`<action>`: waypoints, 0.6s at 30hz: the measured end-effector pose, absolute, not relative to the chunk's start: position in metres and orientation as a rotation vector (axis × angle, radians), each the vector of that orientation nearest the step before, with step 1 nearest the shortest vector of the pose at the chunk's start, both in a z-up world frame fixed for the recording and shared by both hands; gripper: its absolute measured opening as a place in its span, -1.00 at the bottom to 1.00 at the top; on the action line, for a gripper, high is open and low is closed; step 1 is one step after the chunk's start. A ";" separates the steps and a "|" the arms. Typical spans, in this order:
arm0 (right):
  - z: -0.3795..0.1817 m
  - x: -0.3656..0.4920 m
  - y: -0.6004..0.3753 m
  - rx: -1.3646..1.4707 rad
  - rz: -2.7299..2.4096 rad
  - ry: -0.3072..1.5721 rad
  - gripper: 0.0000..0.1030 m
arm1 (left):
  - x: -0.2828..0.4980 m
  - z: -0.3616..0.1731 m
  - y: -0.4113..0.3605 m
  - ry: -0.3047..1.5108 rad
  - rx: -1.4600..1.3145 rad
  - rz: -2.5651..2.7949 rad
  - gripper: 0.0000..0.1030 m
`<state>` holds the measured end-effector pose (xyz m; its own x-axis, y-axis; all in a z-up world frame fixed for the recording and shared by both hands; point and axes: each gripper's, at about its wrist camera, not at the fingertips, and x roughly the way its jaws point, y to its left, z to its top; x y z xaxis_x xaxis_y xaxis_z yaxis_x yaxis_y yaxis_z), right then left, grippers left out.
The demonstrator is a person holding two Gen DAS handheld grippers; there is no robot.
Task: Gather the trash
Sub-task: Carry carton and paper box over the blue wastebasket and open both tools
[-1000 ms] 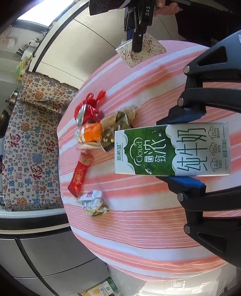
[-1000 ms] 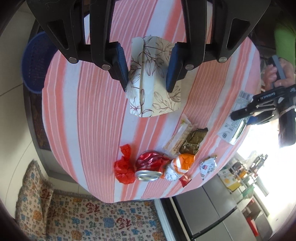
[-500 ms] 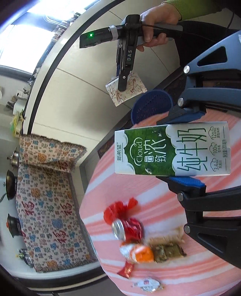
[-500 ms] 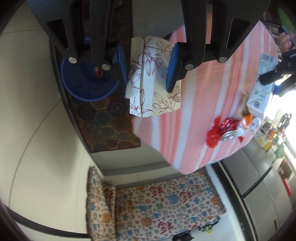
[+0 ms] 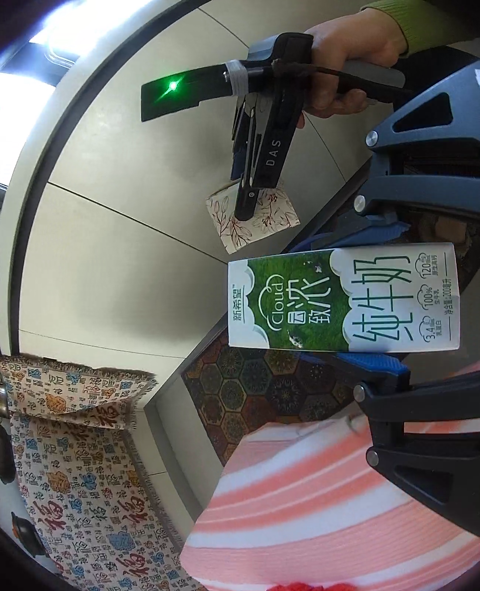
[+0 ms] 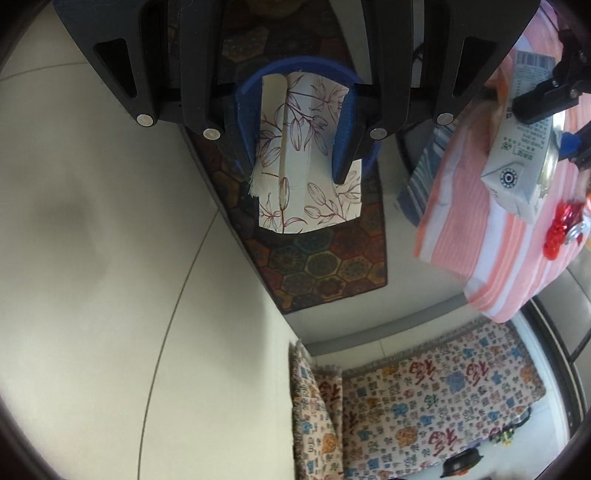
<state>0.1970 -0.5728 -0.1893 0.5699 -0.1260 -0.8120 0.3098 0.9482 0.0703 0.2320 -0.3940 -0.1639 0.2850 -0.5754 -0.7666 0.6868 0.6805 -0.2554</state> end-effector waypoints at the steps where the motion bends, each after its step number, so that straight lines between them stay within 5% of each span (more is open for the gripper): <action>1: -0.194 0.195 -0.579 0.222 -0.265 0.933 -0.22 | 0.237 -0.171 -0.400 0.975 0.128 -0.844 -0.05; 18: -0.233 0.206 -0.619 0.374 -0.259 0.944 -0.17 | 0.267 -0.232 -0.469 1.033 0.119 -0.860 -0.03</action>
<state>0.2061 -0.6185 -0.2331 0.5634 -0.0533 -0.8244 0.3751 0.9056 0.1978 0.2671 -0.4690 -0.2318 0.2253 -0.5693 -0.7907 0.6743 0.6769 -0.2952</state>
